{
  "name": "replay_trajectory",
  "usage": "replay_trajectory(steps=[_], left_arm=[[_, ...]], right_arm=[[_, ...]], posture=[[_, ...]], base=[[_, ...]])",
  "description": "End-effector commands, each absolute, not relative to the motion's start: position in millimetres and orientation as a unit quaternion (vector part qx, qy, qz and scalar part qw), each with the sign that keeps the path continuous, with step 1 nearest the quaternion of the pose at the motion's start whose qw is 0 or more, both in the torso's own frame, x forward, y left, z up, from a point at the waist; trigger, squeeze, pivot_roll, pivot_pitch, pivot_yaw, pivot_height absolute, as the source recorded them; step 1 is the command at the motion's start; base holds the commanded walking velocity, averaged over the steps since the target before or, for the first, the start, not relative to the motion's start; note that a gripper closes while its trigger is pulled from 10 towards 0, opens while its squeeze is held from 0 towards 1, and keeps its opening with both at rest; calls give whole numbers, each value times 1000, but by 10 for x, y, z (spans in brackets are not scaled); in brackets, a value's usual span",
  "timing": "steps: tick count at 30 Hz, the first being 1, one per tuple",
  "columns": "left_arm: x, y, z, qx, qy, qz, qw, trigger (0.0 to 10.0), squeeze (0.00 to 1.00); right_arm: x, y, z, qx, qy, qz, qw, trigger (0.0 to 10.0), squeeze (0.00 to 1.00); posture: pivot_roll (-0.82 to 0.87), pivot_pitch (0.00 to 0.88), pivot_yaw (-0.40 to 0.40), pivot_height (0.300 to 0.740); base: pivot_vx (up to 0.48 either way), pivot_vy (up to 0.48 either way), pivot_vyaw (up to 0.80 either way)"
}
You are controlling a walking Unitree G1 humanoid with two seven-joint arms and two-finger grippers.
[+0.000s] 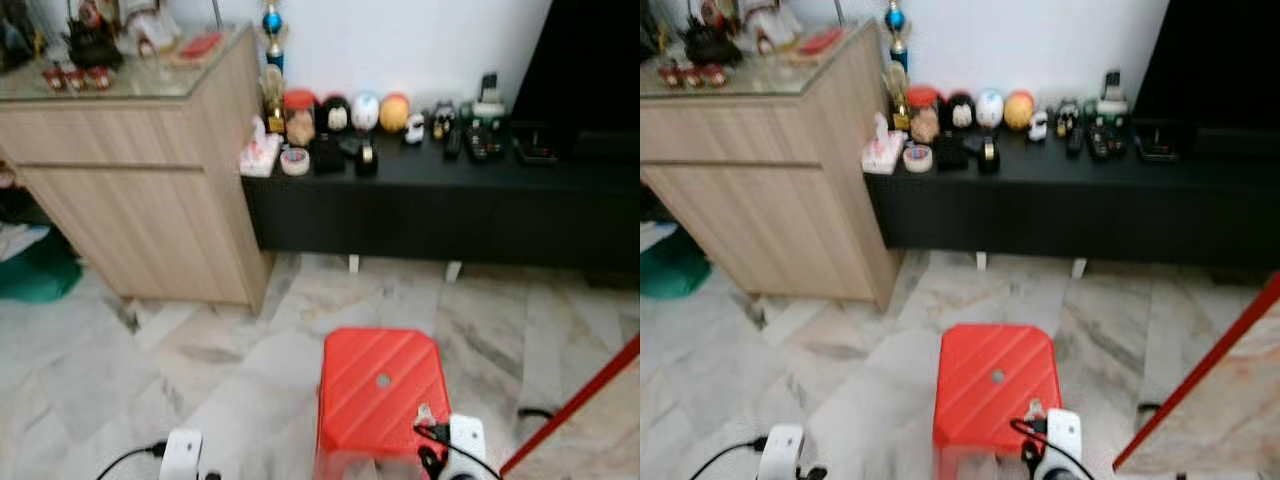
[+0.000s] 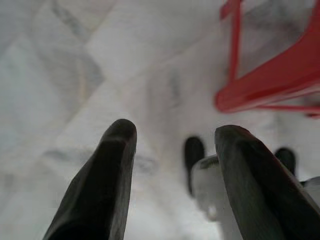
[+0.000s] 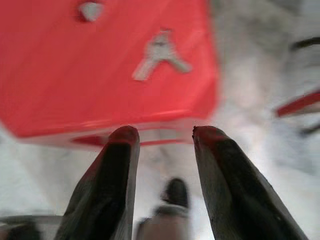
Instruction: Hang keys on a hook
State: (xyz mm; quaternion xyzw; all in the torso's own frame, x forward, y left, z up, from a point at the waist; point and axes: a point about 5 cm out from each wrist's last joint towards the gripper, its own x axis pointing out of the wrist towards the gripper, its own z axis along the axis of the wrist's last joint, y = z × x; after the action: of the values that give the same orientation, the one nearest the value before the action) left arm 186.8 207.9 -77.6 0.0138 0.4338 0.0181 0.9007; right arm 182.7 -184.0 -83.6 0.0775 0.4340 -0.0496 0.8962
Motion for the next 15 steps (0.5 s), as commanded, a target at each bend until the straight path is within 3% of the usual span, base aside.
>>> replay_trajectory(steps=[1,5,10,15], left_arm=[[1717,2168,-835,19,456,29,889,10000,0],[1717,2166,-835,18,456,29,889,10000,0],[1717,2165,-835,18,456,28,889,10000,0],[1720,2168,-833,18,456,27,890,10000,0]], right_arm=[[1826,-1767,-845,84,437,-41,895,10000,0],[1830,-1768,-843,80,437,-36,895,10000,0],[1823,-1769,-846,82,438,-38,894,10000,0],[1777,-1779,-864,93,437,-47,893,10000,0]], posture=[[-6,0,23,740],[-4,0,22,740],[-4,4,22,740],[-6,7,23,740]], base=[[240,0,0],[244,0,0],[249,0,591],[257,0,0]])
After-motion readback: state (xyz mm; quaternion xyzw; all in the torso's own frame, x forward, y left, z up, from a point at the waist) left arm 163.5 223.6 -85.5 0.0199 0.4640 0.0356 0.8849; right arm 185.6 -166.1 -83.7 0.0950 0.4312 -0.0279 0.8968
